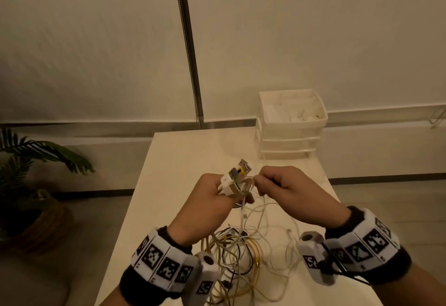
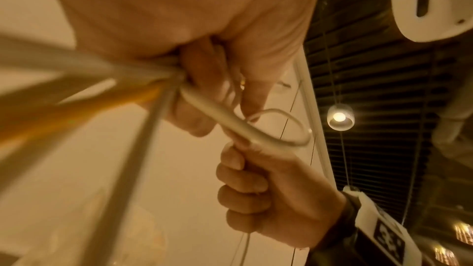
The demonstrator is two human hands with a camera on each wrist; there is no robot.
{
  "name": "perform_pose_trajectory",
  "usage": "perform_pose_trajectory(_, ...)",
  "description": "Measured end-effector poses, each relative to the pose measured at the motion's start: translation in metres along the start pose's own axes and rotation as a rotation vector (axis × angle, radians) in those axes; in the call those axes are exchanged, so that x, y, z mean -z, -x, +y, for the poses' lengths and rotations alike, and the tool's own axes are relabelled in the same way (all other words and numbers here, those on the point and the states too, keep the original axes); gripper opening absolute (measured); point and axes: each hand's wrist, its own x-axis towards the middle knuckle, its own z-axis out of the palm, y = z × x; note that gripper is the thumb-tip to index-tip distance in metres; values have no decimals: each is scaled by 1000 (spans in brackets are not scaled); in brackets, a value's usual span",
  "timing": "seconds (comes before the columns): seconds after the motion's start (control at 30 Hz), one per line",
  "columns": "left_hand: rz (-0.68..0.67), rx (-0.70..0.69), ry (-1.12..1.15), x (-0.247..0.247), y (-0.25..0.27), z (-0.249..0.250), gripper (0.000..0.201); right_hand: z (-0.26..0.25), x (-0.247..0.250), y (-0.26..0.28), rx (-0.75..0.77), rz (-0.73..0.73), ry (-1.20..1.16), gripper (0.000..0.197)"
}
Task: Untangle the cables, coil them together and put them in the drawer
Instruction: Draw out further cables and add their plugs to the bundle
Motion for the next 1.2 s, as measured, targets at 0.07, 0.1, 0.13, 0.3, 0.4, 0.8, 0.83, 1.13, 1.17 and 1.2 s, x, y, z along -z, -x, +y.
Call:
perform_pose_trajectory(0.07, 15, -16, -63, 1, 1, 1, 27, -4, 1, 4, -4, -32, 13, 31)
perform_pose_trajectory(0.1, 41, -33, -98, 2, 1, 2, 41, -5, 2, 5, -12, -48, -5, 30)
perform_pose_trajectory(0.13, 83, -34, -117, 5, 0, 4, 47, -4, 3, 6, -21, -55, -37, 31)
perform_pose_trajectory(0.3, 418, 6, -89, 48, -1, 11, 14, 10, 9, 17, -92, -25, -176, 33)
perform_pose_trajectory(0.4, 540, 48, -226, 77, -1, 0, 23, 15, 9, 23, -108, -48, -230, 31)
perform_pose_trajectory(0.8, 677, 50, -736, 74, 11, -5, 47, 32, 3, 19, -139, -12, -3, 32)
perform_pose_trajectory(0.83, 593, -51, -710, 61, 11, -2, 53, 30, 1, 17, -137, -14, 2, 32)
perform_pose_trajectory(1.13, 66, -254, -386, -13, -11, -6, 21, 1, 4, 8, -67, -79, -224, 35)
perform_pose_trajectory(1.17, 90, -272, -404, -12, -12, -6, 17, 2, 6, 10, -77, -85, -240, 36)
perform_pose_trajectory(1.2, 113, -279, -412, -9, -12, -5, 16, 1, 8, 13, -74, -91, -252, 35)
